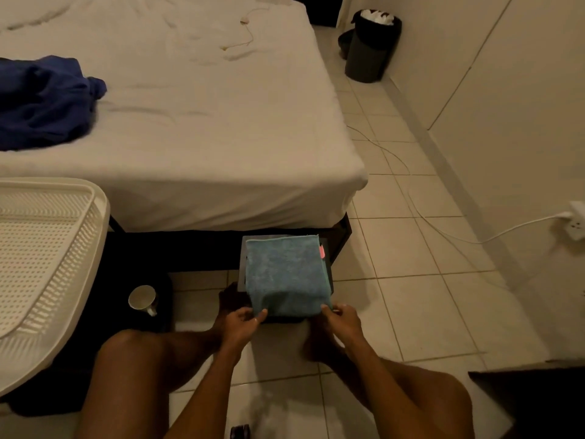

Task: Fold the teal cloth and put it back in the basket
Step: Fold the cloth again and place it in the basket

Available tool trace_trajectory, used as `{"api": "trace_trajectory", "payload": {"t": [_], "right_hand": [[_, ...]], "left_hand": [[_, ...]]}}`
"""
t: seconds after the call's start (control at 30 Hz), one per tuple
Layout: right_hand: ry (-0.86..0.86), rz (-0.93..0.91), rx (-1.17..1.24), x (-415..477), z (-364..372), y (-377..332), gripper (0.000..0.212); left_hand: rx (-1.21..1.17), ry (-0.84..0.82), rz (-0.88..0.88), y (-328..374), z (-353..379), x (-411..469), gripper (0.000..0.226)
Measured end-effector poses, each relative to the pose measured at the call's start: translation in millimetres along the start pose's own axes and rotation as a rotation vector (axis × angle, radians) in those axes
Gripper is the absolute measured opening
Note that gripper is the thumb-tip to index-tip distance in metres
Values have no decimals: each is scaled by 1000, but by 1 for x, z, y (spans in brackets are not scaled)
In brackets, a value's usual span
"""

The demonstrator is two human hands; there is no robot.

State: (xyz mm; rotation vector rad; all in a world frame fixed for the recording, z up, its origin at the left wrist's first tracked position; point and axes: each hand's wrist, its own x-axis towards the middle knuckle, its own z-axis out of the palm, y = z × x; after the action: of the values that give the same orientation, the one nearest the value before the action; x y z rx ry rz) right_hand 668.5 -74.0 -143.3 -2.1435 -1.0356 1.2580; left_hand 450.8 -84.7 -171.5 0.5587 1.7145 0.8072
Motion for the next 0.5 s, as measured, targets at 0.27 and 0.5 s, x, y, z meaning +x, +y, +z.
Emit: {"api": "trace_trajectory", "payload": {"t": [0.27,0.5], "right_hand": [[-41,24,138,-21,-25,-16,24],[-144,9,338,-55,-56,-65,25]], "left_hand": [[-45,-117,-11,22,-24,-33,19],[-145,-180,-50,89,-48,-69,33]]}}
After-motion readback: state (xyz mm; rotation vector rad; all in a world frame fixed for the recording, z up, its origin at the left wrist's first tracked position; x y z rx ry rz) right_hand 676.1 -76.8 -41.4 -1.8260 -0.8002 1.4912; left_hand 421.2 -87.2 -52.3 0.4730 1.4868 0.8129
